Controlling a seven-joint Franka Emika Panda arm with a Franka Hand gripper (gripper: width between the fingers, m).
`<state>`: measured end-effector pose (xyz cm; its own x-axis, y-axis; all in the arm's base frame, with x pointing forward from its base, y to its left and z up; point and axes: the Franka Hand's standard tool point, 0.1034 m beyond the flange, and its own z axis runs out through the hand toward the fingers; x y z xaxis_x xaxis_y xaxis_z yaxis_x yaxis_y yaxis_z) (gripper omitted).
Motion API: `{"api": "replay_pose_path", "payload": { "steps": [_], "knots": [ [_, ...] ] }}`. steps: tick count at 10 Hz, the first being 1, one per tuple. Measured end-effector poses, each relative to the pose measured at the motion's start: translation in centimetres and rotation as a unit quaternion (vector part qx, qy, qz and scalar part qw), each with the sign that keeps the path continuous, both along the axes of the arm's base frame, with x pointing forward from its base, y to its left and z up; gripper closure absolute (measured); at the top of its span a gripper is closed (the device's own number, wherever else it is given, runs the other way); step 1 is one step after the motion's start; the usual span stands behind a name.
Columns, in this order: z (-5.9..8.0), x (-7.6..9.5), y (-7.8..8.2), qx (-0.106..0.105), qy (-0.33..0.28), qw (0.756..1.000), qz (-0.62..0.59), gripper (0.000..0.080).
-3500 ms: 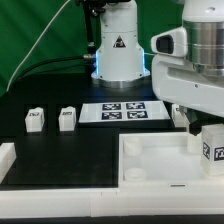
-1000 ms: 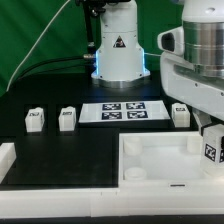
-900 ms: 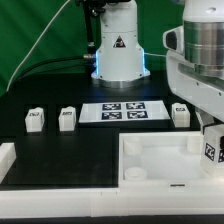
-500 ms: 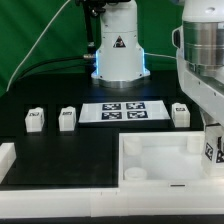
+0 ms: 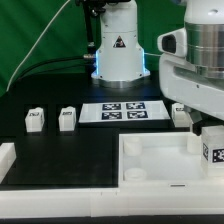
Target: Assemble one leg
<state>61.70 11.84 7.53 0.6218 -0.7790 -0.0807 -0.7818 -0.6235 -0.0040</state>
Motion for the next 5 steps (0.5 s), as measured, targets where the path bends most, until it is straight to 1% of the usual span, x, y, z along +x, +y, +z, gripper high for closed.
{"api": "replay_pose_path", "payload": {
  "steps": [1, 3, 4, 5],
  "knots": [
    [0.02, 0.07, -0.09, 0.003, -0.001, 0.999, 0.053, 0.0151],
    [-0.09, 0.13, -0.45, 0.009, -0.01, 0.983, 0.186, 0.015],
    [-0.09, 0.16, -0.52, 0.011, -0.013, 0.971, 0.238, 0.015],
    [-0.06, 0.22, -0.66, 0.013, -0.018, 0.952, 0.305, 0.015]
  ]
}}
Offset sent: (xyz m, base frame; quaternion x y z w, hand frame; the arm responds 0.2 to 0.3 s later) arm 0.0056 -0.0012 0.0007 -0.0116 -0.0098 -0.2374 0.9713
